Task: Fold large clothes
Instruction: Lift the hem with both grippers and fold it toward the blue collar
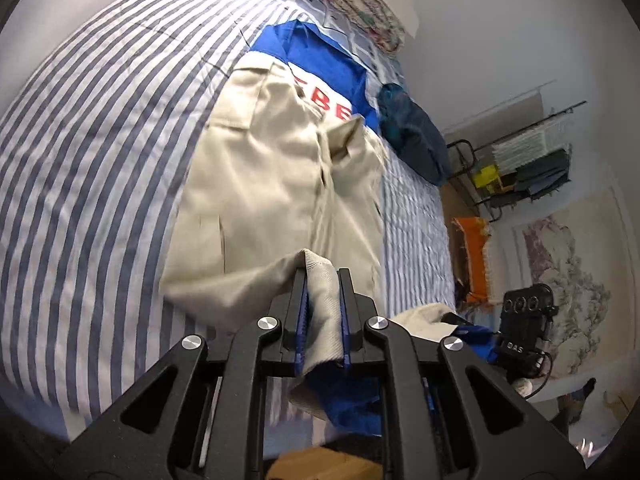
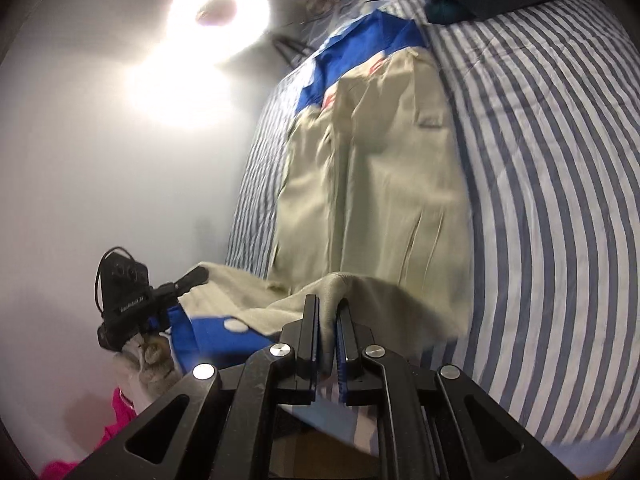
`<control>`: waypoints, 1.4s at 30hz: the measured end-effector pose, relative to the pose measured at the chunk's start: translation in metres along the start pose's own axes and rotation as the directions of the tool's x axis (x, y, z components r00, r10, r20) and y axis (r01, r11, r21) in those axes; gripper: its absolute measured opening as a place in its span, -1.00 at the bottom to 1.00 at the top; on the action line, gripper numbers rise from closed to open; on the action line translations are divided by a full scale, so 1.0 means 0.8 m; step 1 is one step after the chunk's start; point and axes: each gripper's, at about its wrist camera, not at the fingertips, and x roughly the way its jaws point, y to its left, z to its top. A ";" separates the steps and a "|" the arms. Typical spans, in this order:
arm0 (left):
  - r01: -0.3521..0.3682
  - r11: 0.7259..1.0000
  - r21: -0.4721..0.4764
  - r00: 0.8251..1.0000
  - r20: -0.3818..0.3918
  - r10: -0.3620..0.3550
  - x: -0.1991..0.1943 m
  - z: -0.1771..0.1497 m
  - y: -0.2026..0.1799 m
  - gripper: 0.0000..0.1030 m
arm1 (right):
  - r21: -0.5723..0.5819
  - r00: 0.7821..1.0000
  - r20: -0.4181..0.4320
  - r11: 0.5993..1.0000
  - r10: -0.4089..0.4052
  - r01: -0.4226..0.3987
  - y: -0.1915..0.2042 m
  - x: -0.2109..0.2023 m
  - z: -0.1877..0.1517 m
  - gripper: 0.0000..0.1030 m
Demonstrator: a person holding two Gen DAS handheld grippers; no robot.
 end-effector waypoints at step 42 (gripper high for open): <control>-0.040 0.989 0.146 0.983 -0.170 0.065 0.114 0.051 0.081 -0.11 | -0.185 0.992 -0.082 0.980 -0.092 0.075 -0.075 0.078 0.046 -0.09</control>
